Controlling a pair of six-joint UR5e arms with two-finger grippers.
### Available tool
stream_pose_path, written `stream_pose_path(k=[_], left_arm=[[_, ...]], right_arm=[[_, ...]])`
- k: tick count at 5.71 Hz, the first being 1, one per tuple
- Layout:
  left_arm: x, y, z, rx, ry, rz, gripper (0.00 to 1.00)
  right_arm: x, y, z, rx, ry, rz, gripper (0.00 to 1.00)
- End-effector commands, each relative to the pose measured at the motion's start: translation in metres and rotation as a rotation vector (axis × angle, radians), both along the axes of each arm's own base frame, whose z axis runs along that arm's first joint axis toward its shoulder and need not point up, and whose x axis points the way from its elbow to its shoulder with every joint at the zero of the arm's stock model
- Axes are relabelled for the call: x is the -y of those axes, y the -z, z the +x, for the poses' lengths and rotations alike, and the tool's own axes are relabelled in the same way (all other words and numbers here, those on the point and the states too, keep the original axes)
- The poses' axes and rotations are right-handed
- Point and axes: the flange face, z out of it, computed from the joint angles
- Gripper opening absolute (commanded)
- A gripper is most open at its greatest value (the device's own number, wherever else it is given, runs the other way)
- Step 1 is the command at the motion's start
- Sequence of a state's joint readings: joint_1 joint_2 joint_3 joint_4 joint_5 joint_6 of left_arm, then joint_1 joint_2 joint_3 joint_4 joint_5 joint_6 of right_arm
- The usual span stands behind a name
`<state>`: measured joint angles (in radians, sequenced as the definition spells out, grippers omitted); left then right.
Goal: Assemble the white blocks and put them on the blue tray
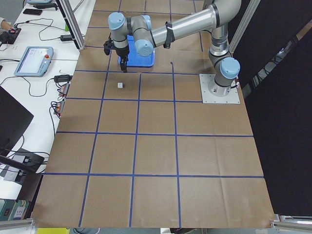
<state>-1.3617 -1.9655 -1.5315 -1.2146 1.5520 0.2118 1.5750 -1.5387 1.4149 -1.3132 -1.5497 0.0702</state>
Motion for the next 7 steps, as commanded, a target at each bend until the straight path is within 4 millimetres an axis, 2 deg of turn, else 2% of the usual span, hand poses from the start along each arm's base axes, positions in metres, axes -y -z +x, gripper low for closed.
stream_pose_path(k=[1, 2, 4, 5, 6, 7], left_arm=[[0.033, 0.082, 0.008, -0.012, 0.000, -0.016, 0.99], [0.042, 0.112, 0.009, -0.011, 0.002, -0.022, 0.99], [0.042, 0.127, 0.009, -0.017, 0.002, 0.002, 0.99], [0.039, 0.133, 0.008, -0.020, 0.002, 0.014, 0.96], [0.033, 0.141, 0.007, -0.020, 0.002, 0.031, 0.74], [0.033, 0.142, 0.007, -0.019, 0.002, 0.019, 0.61]], right_arm=[[0.002, 0.001, 0.000, 0.022, -0.137, -0.008, 1.00], [0.007, 0.006, 0.000, 0.055, -0.383, -0.009, 1.00], [0.023, 0.020, -0.012, 0.125, -0.831, -0.010, 1.00], [0.047, 0.028, -0.022, 0.116, -1.082, -0.075, 1.00], [0.058, 0.030, -0.046, 0.132, -1.297, -0.097, 1.00], [0.078, 0.036, -0.086, 0.108, -1.488, -0.140, 1.00]])
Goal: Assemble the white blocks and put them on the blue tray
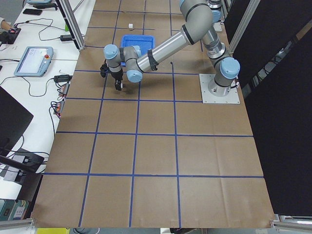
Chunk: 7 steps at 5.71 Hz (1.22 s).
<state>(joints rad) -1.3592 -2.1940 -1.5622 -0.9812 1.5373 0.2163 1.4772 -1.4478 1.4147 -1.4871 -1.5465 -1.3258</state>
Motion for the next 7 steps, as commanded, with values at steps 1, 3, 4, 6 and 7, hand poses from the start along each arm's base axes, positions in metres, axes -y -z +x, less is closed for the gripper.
stream_pose_path(k=[1, 3, 4, 6, 7], left_arm=[[-0.001, 0.005, 0.000, -0.001, -0.002, -0.004, 0.50], [0.001, -0.002, 0.000, 0.002, 0.003, -0.017, 0.16], [-0.001, -0.014, -0.008, 0.005, 0.026, -0.033, 0.12], [-0.032, -0.046, -0.131, 0.014, 0.290, -0.064, 0.11], [-0.055, -0.056, -0.200, 0.017, 0.431, -0.079, 0.10]], right_arm=[[0.045, 0.023, -0.068, 0.001, -0.330, -0.107, 1.00], [0.075, 0.070, -0.071, 0.100, -0.326, -0.102, 1.00], [0.092, 0.102, -0.077, 0.137, -0.316, -0.085, 1.00], [0.121, 0.169, -0.077, 0.264, -0.405, -0.080, 1.00], [0.128, 0.205, -0.084, 0.317, -0.384, -0.046, 1.00]])
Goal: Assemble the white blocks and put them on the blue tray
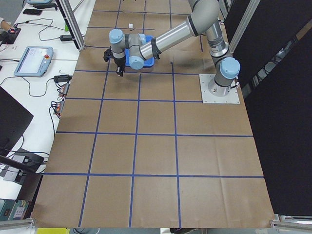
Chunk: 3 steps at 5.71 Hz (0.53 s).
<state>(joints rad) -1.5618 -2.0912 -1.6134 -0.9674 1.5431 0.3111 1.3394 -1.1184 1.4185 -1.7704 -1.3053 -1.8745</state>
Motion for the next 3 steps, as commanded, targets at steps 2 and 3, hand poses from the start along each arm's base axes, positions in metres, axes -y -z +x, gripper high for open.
stream_pose_path(k=[2, 3], left_arm=[[-0.062, 0.001, -0.152, 0.016, 0.502, 0.003, 0.07], [-0.069, 0.014, -0.170, 0.042, 0.701, 0.012, 0.06]], right_arm=[[0.000, 0.110, -0.013, 0.193, 0.019, -0.029, 1.00], [-0.007, 0.129, -0.010, 0.185, 0.014, -0.072, 1.00]])
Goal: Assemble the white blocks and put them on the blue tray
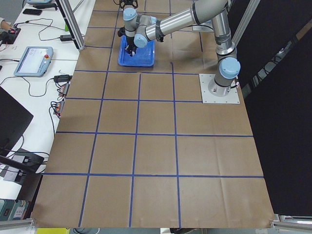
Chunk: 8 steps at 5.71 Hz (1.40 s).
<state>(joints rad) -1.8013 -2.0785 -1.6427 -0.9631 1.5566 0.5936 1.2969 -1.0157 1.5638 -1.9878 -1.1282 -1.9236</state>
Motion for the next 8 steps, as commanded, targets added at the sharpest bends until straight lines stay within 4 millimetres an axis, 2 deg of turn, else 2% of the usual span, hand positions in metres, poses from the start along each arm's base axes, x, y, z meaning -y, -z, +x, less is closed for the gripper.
stream_pose_path(k=[1, 2, 3, 5, 7, 8], left_arm=[[-0.013, 0.014, -0.038, 0.024, 0.415, -0.027, 0.06], [-0.023, 0.020, -0.048, 0.028, 0.586, -0.022, 0.06], [-0.028, 0.025, -0.046, 0.031, 0.667, -0.010, 0.09], [-0.031, 0.030, -0.045, 0.031, 0.666, -0.005, 0.16], [-0.029, 0.047, -0.046, 0.029, 0.663, 0.001, 0.32], [-0.026, 0.059, -0.047, 0.028, 0.663, 0.001, 0.75]], right_arm=[[-0.006, 0.036, 0.007, 0.079, 0.009, -0.036, 1.00], [-0.005, 0.049, 0.008, 0.100, 0.008, -0.023, 1.00], [-0.005, 0.058, 0.008, 0.105, 0.001, -0.013, 1.00], [-0.005, 0.063, 0.010, 0.109, -0.001, -0.005, 0.97], [-0.004, 0.061, 0.009, 0.108, -0.003, -0.011, 0.62], [-0.003, 0.059, 0.009, 0.100, -0.009, -0.037, 0.46]])
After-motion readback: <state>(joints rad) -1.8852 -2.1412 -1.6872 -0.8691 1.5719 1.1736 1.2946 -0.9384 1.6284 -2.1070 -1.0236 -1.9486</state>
